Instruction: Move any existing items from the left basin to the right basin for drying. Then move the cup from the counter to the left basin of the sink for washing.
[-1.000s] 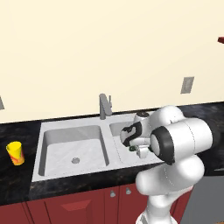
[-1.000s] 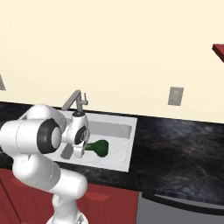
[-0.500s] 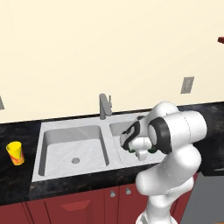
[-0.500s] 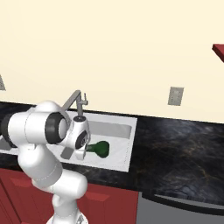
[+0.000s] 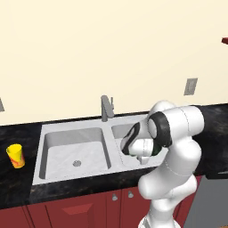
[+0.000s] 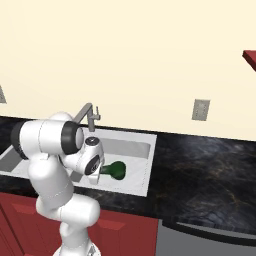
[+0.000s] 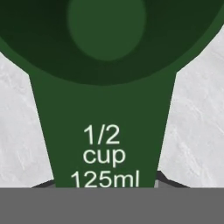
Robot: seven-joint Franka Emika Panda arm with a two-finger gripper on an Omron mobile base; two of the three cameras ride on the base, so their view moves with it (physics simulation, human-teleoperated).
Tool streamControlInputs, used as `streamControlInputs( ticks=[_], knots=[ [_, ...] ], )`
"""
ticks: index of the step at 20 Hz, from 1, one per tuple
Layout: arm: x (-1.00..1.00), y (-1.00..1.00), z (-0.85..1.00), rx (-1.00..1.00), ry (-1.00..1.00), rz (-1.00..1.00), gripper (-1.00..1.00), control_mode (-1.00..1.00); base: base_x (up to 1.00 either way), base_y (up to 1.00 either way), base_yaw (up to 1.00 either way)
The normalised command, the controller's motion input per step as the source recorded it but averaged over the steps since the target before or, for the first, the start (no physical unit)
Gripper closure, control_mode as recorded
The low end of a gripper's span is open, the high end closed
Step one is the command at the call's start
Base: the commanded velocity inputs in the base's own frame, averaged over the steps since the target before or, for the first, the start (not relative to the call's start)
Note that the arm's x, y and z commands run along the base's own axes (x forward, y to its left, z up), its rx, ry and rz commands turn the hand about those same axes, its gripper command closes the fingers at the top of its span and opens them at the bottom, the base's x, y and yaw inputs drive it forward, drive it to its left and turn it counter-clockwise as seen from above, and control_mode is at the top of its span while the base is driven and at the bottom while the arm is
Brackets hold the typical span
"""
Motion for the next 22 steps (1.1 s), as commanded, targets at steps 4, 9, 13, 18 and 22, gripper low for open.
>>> streamControlInputs(
  ticks=[4,9,13,18,22],
  knots=[
    [0.2,0.0,-0.12,0.01,-0.02,0.02,1.0,-1.0,0.0,0.0,0.0],
    [0.22,0.0,-0.1,0.0,0.0,0.01,1.0,-1.0,0.0,0.0,0.0],
    [0.25,0.0,-0.14,0.0,0.0,0.02,1.0,-1.0,0.0,0.0,0.0],
    [0.26,0.0,-0.17,0.0,0.0,0.02,1.0,-1.0,0.0,0.0,0.0],
    [0.17,0.0,-0.21,0.0,0.0,0.02,1.0,-1.0,0.0,0.0,0.0]
  ],
)
